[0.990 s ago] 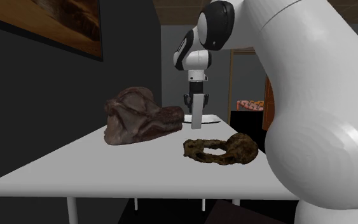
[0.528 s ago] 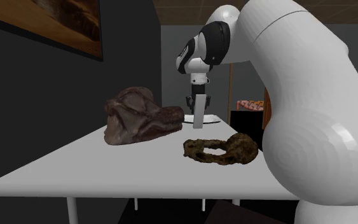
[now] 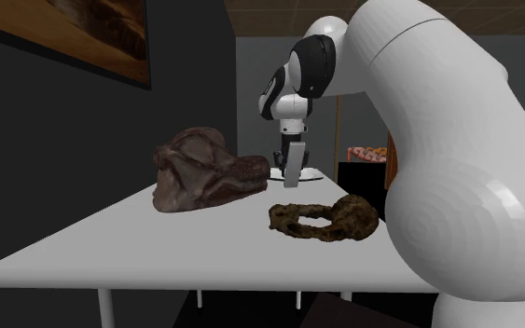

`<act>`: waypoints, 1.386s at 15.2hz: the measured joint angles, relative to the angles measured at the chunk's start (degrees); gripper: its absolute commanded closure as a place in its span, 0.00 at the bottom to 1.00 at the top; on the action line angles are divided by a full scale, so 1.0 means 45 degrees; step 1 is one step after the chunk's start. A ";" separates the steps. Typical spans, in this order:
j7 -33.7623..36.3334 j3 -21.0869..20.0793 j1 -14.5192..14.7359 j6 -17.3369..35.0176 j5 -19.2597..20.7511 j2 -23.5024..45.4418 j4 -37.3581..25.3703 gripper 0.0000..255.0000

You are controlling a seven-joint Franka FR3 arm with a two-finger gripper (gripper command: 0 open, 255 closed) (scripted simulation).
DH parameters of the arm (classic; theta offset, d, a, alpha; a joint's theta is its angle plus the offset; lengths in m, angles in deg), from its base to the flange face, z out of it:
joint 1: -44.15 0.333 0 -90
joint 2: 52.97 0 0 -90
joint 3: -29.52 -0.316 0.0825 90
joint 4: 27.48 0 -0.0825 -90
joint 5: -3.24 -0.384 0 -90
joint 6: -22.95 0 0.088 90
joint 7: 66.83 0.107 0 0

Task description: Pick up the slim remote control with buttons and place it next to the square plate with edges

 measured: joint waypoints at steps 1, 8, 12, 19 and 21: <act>-0.0006 -0.0023 -0.0001 0.0140 -0.0026 0.0117 0.0037 1.00; -0.0051 -0.0057 0.0004 0.0623 -0.0082 0.0296 0.0358 1.00; -0.0041 -0.0057 0.0019 0.0633 -0.0085 0.0291 0.0372 0.00; -0.0014 -0.0055 0.0037 0.0481 -0.0062 0.0282 0.0353 0.00; 0.0012 -0.0024 0.0003 -0.0067 -0.0018 0.0140 -0.0076 0.00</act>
